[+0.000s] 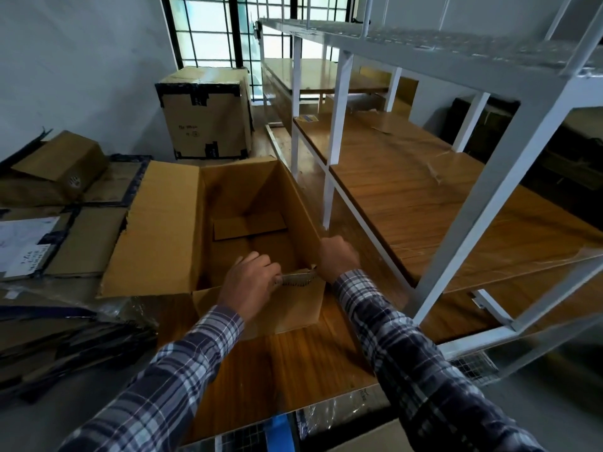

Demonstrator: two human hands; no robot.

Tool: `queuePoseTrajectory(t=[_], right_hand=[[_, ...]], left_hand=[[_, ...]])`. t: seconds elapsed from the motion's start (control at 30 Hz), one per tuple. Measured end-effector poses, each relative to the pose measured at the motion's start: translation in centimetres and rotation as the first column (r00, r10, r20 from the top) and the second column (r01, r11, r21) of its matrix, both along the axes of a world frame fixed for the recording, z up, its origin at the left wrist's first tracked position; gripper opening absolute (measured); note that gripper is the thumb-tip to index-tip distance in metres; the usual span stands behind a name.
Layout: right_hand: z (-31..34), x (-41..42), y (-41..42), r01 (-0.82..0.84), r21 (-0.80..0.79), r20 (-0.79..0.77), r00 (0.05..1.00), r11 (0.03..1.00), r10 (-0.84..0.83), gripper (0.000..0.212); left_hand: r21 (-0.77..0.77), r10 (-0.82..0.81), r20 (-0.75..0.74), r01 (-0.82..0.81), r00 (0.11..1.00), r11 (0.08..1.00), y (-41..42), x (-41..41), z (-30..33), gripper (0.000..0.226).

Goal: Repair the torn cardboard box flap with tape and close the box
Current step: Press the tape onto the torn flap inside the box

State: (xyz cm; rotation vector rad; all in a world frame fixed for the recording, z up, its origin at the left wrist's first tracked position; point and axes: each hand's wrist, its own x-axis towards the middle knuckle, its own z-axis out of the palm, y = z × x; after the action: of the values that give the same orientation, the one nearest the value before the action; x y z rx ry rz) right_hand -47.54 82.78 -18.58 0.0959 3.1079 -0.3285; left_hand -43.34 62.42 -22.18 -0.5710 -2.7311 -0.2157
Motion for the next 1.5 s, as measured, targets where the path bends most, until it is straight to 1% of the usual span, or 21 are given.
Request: queuePoseTrajectory(t=[0.03,0.1,0.17,0.23,0.27,0.3,0.37,0.43,0.5,0.63,0.7,0.77,0.9,1.0,1.07,1.13,1.23,1.3,1.37,1.4,1.5], right_hand=[[0.2,0.3,-0.2,-0.010,0.048,-0.014,1.000,0.999,0.011,0.013],[0.2,0.5,-0.6,-0.021,0.102,-0.106,0.994,0.995,0.032,0.015],[0.2,0.5,-0.9,-0.077,0.047,-0.197,0.977,0.996,0.085,0.013],[0.0,0.2,-1.3,-0.244,-0.090,-0.140,0.963,0.965,0.231,0.009],[-0.4,0.1,-1.5,-0.334,-0.135,-0.085,0.942,0.933,0.325,0.009],[-0.9,0.1,-1.6,-0.406,-0.136,-0.045,0.914,0.904,0.404,0.007],[-2.6,0.1,-1.4,-0.484,-0.079,-0.079,0.875,0.871,0.478,0.008],[-4.5,-0.2,-1.0,-0.509,-0.025,-0.215,0.843,0.860,0.493,0.011],[-5.5,0.0,-0.7,-0.544,0.040,-0.321,0.787,0.838,0.526,0.015],[-5.5,0.7,0.3,-0.597,0.142,-0.386,0.701,0.789,0.600,0.037],[-5.8,0.3,1.1,-0.596,0.192,-0.437,0.659,0.779,0.612,0.040],[-6.2,-0.3,1.7,-0.607,0.212,-0.463,0.628,0.766,0.625,0.037],[-6.6,-0.7,2.4,-0.614,0.125,-0.454,0.663,0.779,0.595,0.031],[-6.4,-0.1,2.5,-0.605,0.213,-0.418,0.653,0.767,0.631,0.032],[-6.1,0.1,2.0,-0.599,0.279,-0.378,0.650,0.750,0.659,0.028],[-5.9,0.6,1.0,-0.639,0.238,-0.360,0.641,0.731,0.678,0.025],[-6.3,1.3,0.3,-0.670,0.123,-0.378,0.651,0.732,0.658,0.028],[-6.7,0.8,1.0,-0.650,0.122,-0.361,0.674,0.750,0.644,0.030],[-6.8,0.3,2.2,-0.617,0.114,-0.355,0.706,0.778,0.613,0.038],[-7.0,0.1,3.0,-0.613,0.110,-0.372,0.705,0.783,0.604,0.042],[-7.0,0.1,4.3,-0.631,0.132,-0.404,0.670,0.765,0.623,0.036]], left_hand=[[-0.001,0.004,0.007,-0.004,1.000,1.000,-0.1,0.0,0.0,0.004],[0.005,0.005,0.023,-0.005,1.000,1.000,-0.2,0.1,0.0,0.004],[0.010,-0.009,0.033,0.008,0.999,1.000,-0.3,0.1,0.1,0.009],[0.013,-0.006,0.022,0.006,1.000,1.000,-0.4,0.2,0.1,0.012],[0.016,-0.003,0.015,0.003,1.000,1.000,-0.4,0.3,0.1,0.011],[0.023,-0.001,0.011,0.001,1.000,1.000,-0.5,0.3,0.0,0.010],[0.041,-0.007,0.010,0.007,1.000,0.999,-0.6,0.3,-0.2,0.008],[0.056,-0.017,0.006,0.016,1.000,0.998,-0.7,0.2,-0.5,0.009],[0.070,-0.033,-0.012,0.033,0.999,0.997,-0.8,0.2,-0.6,0.009],[0.074,-0.049,-0.036,0.051,0.998,0.996,-1.1,0.1,-0.8,0.007],[0.059,-0.063,-0.039,0.065,0.997,0.996,-1.5,-0.1,-1.0,0.007],[0.048,-0.077,-0.044,0.080,0.996,0.996,-2.0,-0.2,-1.0,0.008],[0.039,-0.068,-0.042,0.070,0.997,0.997,-2.1,0.2,-0.9,0.005],[0.023,-0.037,-0.006,0.037,0.999,0.999,-1.5,0.3,-0.4,0.008],[0.038,-0.048,0.020,0.047,0.999,0.998,-0.5,0.2,0.1,0.011],[0.043,-0.062,0.038,0.061,0.997,0.997,0.9,0.2,0.3,0.012],[0.053,-0.029,0.059,0.026,0.998,0.998,2.1,0.3,-0.3,0.010],[0.019,-0.038,0.050,0.038,0.998,0.999,1.8,0.0,-0.6,0.009],[-0.006,-0.062,0.028,0.062,0.998,0.998,0.6,-0.3,-1.0,0.006],[-0.009,-0.067,0.021,0.067,0.998,0.998,0.0,-0.4,-1.3,0.005],[0.013,-0.062,0.027,0.061,0.998,0.998,-1.1,-0.2,-1.9,0.003]])
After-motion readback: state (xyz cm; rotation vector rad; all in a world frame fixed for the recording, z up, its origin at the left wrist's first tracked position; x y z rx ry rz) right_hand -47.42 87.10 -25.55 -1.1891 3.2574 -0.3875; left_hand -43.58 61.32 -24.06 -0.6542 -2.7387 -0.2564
